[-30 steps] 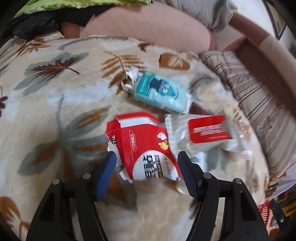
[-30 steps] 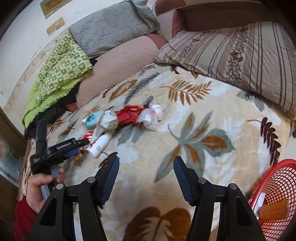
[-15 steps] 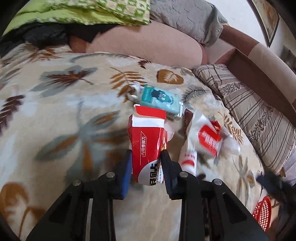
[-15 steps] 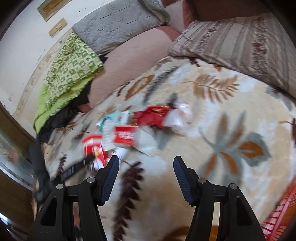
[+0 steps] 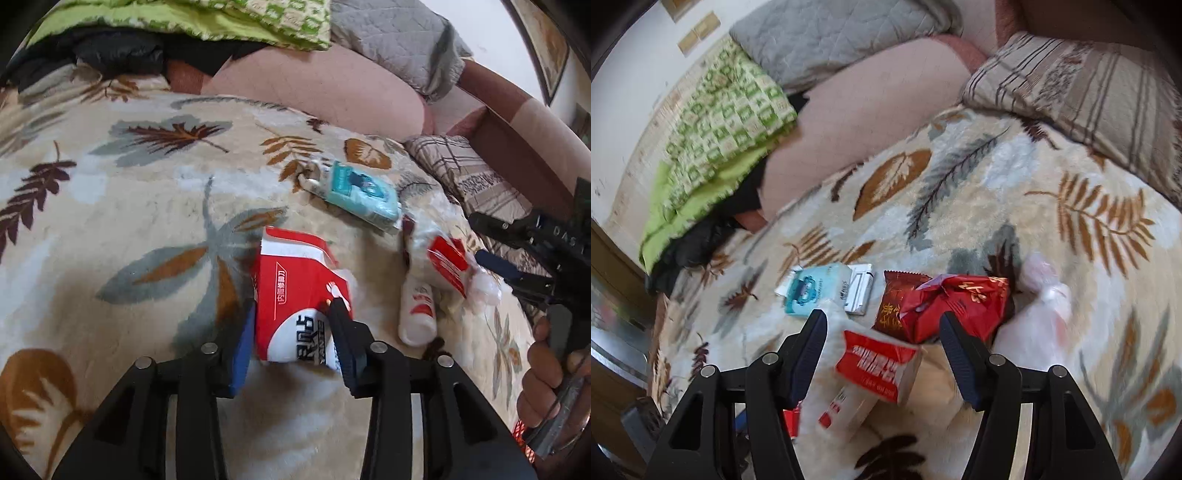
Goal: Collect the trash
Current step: 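Grasp the white wet-wipe packet with red label with the right tool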
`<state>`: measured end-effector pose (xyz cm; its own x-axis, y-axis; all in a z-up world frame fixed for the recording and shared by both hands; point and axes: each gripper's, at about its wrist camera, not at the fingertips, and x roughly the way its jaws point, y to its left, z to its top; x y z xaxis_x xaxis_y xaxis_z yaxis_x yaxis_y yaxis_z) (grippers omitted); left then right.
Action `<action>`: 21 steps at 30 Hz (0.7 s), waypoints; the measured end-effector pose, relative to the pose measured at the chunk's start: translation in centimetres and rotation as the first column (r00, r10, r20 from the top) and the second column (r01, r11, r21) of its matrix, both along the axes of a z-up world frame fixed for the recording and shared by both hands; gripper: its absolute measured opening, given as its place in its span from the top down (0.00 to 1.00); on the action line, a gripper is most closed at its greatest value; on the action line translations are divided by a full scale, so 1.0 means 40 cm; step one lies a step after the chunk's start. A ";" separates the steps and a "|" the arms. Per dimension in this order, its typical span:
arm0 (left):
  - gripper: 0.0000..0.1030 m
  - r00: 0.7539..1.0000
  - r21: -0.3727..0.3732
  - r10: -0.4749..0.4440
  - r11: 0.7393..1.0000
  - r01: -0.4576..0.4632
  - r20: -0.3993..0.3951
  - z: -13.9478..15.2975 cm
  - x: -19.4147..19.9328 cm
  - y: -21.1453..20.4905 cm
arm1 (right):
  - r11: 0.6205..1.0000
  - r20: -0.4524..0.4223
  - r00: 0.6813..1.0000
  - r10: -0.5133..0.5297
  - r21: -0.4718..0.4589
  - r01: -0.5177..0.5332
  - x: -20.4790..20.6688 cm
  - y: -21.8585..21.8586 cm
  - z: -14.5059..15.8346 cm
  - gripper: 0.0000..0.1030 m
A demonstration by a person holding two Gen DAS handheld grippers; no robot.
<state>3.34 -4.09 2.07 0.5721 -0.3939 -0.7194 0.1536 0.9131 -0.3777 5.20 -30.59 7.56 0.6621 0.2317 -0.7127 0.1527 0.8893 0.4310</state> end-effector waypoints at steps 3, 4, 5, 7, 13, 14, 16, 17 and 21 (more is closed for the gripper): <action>0.60 1.000 -0.005 -0.006 1.000 0.006 -0.001 -0.003 0.008 0.000 | 0.999 -0.035 0.999 0.036 0.016 -0.036 0.026 0.007 -0.035 0.34; 0.60 1.000 0.001 -0.010 1.000 0.010 0.001 -0.003 0.009 -0.004 | 0.999 -0.047 0.998 0.049 0.021 -0.048 0.029 0.012 -0.045 0.34; 0.59 1.000 0.005 -0.013 1.000 0.013 0.004 -0.003 0.009 -0.006 | 0.997 -0.057 0.996 0.071 0.031 -0.070 0.030 0.020 -0.055 0.34; 0.60 1.000 0.009 -0.012 1.000 0.012 0.008 -0.004 0.009 -0.007 | 0.995 -0.048 0.994 0.096 -0.012 -0.096 0.010 0.040 -0.050 0.34; 0.60 1.000 0.010 -0.019 1.000 0.019 0.009 -0.002 0.016 -0.007 | 0.971 -0.061 0.974 0.220 -0.077 -0.225 -0.049 0.095 -0.029 0.30; 0.60 1.000 0.009 -0.018 1.000 0.018 0.007 -0.003 0.016 -0.007 | 0.963 -0.061 0.971 0.233 -0.125 -0.239 -0.057 0.106 -0.025 0.30; 0.60 1.000 0.008 -0.016 1.000 0.016 0.006 -0.003 0.016 -0.007 | 0.937 -0.070 0.960 0.270 -0.212 -0.279 -0.061 0.128 -0.026 0.30; 0.60 1.000 0.009 -0.016 1.000 0.016 0.007 -0.003 0.017 -0.007 | 0.925 -0.077 0.956 0.282 -0.242 -0.292 -0.061 0.134 -0.029 0.30; 0.60 1.000 0.007 -0.015 1.000 0.015 0.005 -0.004 0.018 -0.007 | 0.872 -0.109 0.948 0.300 -0.371 -0.319 -0.048 0.140 -0.049 0.30</action>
